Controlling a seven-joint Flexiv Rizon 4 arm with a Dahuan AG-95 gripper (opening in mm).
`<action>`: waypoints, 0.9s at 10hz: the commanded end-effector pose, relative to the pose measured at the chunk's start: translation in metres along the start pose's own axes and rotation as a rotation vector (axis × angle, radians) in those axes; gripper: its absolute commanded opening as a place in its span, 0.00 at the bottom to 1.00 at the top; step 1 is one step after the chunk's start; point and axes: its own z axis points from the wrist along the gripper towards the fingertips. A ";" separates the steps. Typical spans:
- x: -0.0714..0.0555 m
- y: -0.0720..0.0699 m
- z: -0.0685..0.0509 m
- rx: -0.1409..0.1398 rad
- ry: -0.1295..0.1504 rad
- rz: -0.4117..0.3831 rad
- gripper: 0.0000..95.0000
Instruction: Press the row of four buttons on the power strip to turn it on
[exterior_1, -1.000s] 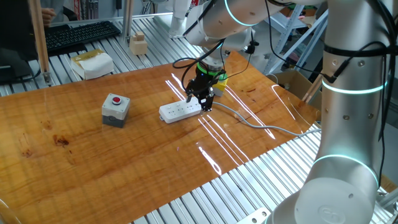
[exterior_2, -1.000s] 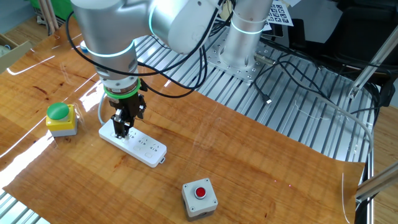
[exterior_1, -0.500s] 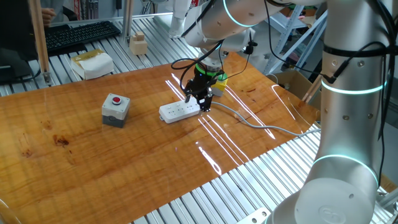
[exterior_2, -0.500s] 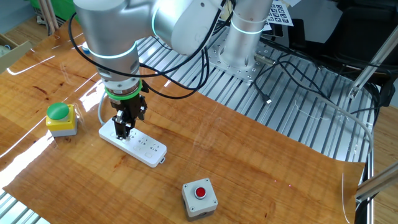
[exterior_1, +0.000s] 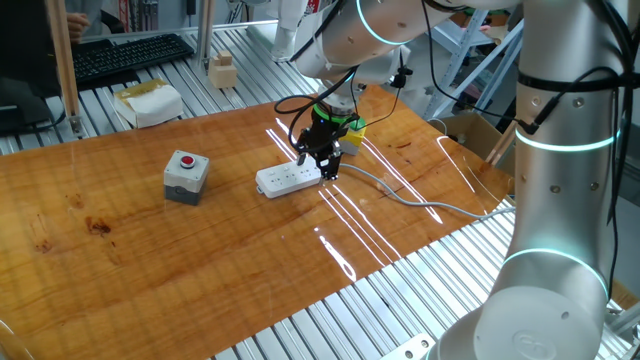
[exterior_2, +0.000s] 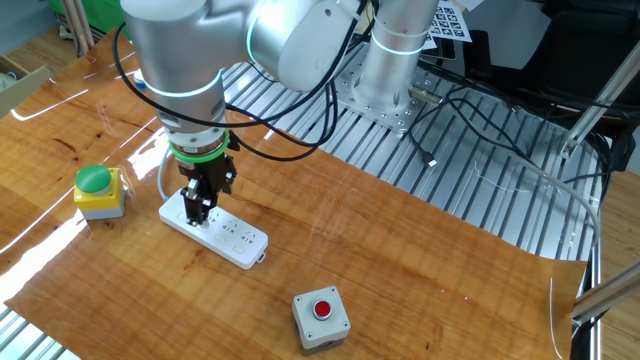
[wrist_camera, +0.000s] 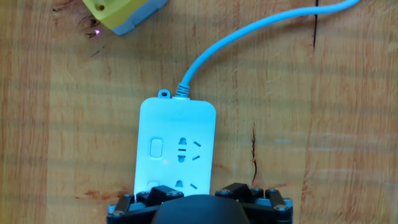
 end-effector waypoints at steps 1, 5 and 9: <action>0.000 0.000 -0.001 0.001 -0.005 -0.001 0.80; -0.001 0.000 -0.001 -0.001 -0.003 0.002 0.80; -0.002 0.002 -0.001 -0.004 -0.004 0.000 0.80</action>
